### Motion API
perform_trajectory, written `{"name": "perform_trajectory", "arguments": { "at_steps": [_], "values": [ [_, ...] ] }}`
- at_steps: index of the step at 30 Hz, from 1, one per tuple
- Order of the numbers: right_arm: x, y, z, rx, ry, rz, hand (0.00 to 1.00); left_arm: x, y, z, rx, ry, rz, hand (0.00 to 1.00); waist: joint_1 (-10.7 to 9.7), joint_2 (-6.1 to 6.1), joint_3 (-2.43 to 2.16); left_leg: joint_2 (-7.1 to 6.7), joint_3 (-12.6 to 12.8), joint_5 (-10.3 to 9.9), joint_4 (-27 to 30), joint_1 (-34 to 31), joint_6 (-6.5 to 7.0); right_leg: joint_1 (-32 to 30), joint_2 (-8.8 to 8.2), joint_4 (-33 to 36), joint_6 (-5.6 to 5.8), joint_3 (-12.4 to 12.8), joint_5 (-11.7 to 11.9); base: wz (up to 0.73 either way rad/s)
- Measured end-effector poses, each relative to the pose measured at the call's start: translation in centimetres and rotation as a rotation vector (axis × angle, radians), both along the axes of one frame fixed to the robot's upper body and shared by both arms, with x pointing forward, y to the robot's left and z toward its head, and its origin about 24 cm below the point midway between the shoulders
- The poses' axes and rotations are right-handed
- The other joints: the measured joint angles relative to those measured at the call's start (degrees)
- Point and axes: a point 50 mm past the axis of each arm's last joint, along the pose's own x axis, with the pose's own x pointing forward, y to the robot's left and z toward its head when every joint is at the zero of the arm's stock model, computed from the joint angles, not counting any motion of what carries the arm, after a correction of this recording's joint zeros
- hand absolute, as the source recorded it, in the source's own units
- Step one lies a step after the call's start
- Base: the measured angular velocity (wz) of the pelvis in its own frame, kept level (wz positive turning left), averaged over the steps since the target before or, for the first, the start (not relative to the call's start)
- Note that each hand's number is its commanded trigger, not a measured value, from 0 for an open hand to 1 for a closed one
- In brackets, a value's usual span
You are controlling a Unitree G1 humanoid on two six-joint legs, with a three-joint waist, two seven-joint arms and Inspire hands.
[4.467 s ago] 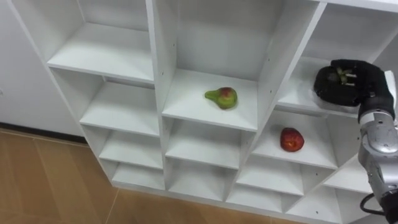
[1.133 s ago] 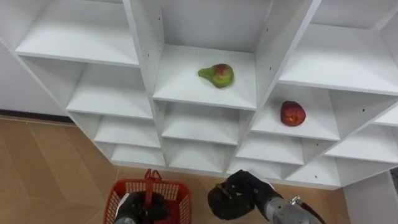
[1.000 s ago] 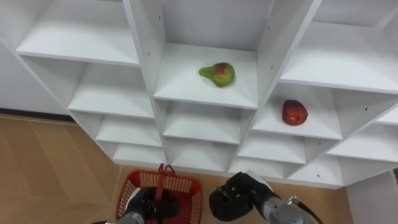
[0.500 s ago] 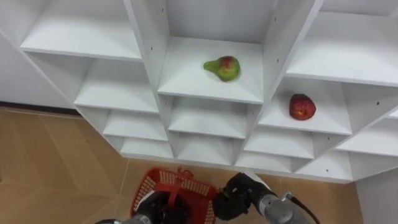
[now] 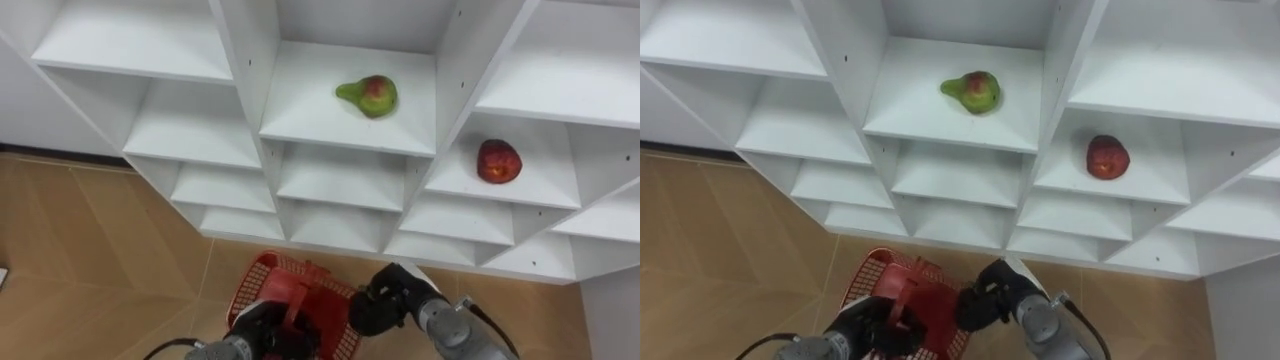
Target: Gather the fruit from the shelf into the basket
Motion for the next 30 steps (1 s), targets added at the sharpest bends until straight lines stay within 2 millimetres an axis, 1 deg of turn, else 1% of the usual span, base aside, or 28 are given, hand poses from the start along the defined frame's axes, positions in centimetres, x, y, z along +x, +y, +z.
{"name": "perform_trajectory", "arguments": {
  "at_steps": [6, 22, 23, 24, 25, 30],
  "values": [
    [0.2, 0.8, 0.1, 0.005, -0.016, 0.032, 1.0, 0.1, -0.5, 0.1, 0.002, -0.018, -0.071, 1.0, 0.08, 0.09, -0.01, -0.01, 0.01, 0.01, -0.08, -0.31, -0.01, -0.36, 0.03, -0.02, -0.01, -0.03, 0.01, 0.0],
    [0.2, 1.0, -0.1, -0.008, -0.002, 0.063, 1.0, 0.2, -1.0, 0.3, 0.014, -0.042, -0.139, 1.0, 0.21, 0.17, -0.05, 0.05, 0.01, 0.04, -0.09, -0.28, 0.0, -0.38, 0.03, -0.05, -0.02, 0.0, 0.01, 0.0],
    [0.2, 1.0, -0.1, -0.007, 0.001, 0.065, 0.81, 0.2, -1.0, 0.3, 0.014, -0.042, -0.139, 1.0, 0.22, 0.17, -0.05, 0.05, 0.0, 0.04, -0.09, -0.28, -0.01, -0.38, 0.03, -0.04, -0.02, 0.0, 0.01, 0.0],
    [0.2, 1.0, -0.1, -0.006, 0.003, 0.067, 0.56, 0.2, -1.0, 0.3, 0.014, -0.043, -0.139, 1.0, 0.23, 0.17, -0.05, 0.05, 0.01, 0.05, -0.1, -0.28, -0.01, -0.39, 0.03, -0.05, -0.02, 0.01, 0.01, 0.0],
    [0.3, 1.1, 0.0, -0.003, 0.005, 0.072, 0.0, 0.2, -1.0, 0.3, 0.012, -0.044, -0.14, 1.0, 0.23, 0.17, -0.05, 0.12, -0.04, 0.04, -0.1, -0.29, -0.01, -0.41, 0.02, -0.04, -0.02, 0.02, 0.01, 0.0],
    [0.8, 1.4, 0.3, 0.003, -0.004, 0.093, 0.0, 0.5, -1.3, 0.5, 0.006, -0.053, -0.143, 1.0, 0.23, 0.17, -0.05, 0.21, -0.26, 0.04, -0.12, -0.29, -0.01, -0.41, 0.0, -0.05, -0.02, 0.02, 0.01, 0.0]
  ]
}}
